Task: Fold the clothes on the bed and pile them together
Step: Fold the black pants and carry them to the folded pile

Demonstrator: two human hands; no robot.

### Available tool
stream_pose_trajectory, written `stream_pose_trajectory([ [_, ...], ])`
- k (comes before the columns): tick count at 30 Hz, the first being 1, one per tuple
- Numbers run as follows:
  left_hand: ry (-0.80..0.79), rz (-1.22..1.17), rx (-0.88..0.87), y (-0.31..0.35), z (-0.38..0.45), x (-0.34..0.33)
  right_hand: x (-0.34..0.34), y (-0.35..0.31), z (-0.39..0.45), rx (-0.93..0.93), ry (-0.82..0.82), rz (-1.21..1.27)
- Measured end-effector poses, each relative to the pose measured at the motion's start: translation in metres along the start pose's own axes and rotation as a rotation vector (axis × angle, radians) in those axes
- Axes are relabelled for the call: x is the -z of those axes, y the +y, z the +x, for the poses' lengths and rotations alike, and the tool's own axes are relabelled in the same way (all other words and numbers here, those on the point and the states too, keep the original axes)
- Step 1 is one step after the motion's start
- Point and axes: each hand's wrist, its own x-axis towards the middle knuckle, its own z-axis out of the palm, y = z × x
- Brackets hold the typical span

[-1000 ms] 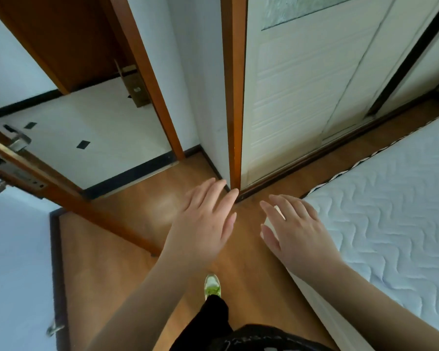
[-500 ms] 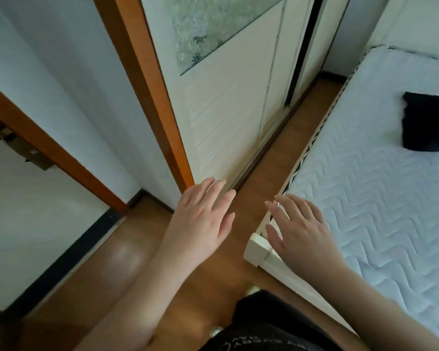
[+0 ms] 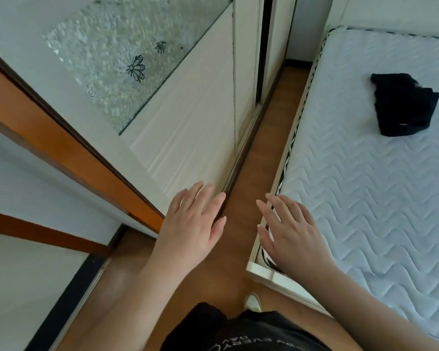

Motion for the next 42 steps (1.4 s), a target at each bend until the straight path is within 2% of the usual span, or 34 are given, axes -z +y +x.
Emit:
stream_pose_trajectory([
  [6,0.066,0.002,-0.041,-0.043,0.049,-0.008,-0.007,-0.011,0.055,-0.088,-0.011,0.000],
  [13,0.044,-0.016,-0.115,-0.091,0.095,-0.009,-0.022,-0.029,0.110,-0.157,-0.045,-0.023],
  [21,0.123,-0.108,-0.133,-0.092,0.153,-0.006,-0.022,-0.016,0.150,-0.255,-0.030,-0.064],
  [31,0.031,-0.192,-0.108,-0.074,0.248,-0.035,-0.029,0.058,0.245,-0.277,-0.063,-0.040],
  [38,0.080,-0.184,-0.110,-0.058,0.370,-0.029,-0.030,0.140,0.307,-0.307,-0.138,0.005],
  [42,0.118,-0.150,-0.184,-0.043,0.424,-0.021,-0.024,0.180,0.324,-0.337,-0.125,0.027],
])
